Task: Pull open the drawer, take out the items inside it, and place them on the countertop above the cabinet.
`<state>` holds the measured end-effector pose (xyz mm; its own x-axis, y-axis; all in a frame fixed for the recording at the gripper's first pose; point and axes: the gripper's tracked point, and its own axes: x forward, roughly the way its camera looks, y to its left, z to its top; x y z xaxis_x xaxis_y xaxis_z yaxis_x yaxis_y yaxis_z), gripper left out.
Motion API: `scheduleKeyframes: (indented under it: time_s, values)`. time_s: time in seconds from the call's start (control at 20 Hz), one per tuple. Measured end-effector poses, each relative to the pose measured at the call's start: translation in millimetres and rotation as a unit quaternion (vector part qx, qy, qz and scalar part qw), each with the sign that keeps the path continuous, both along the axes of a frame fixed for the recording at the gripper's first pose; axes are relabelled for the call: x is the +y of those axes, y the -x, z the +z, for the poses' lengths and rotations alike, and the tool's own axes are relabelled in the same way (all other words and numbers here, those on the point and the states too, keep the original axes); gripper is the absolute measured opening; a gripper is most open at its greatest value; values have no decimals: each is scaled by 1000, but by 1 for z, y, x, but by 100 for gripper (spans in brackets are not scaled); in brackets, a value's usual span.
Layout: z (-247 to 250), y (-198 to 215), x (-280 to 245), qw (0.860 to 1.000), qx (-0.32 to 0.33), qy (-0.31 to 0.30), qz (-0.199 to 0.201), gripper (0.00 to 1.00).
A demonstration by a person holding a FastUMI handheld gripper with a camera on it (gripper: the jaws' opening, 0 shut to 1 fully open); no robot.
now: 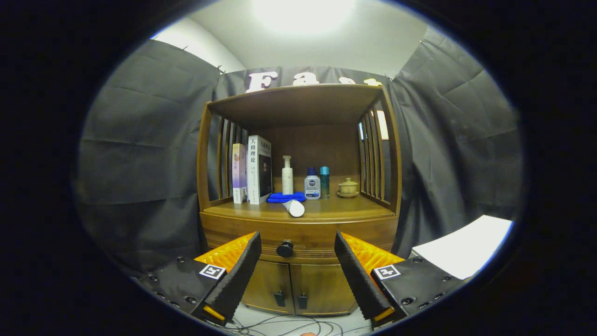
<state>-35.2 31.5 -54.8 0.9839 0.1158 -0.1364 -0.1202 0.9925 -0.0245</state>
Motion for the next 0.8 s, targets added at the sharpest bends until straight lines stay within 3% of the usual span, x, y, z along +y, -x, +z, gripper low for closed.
scheduleKeyframes:
  time_s: [0.3,0.8]
  values:
    - [11,28,-16,1000,-17,1,-11,99]
    - [10,32,-15,1000,-15,3,-5,97]
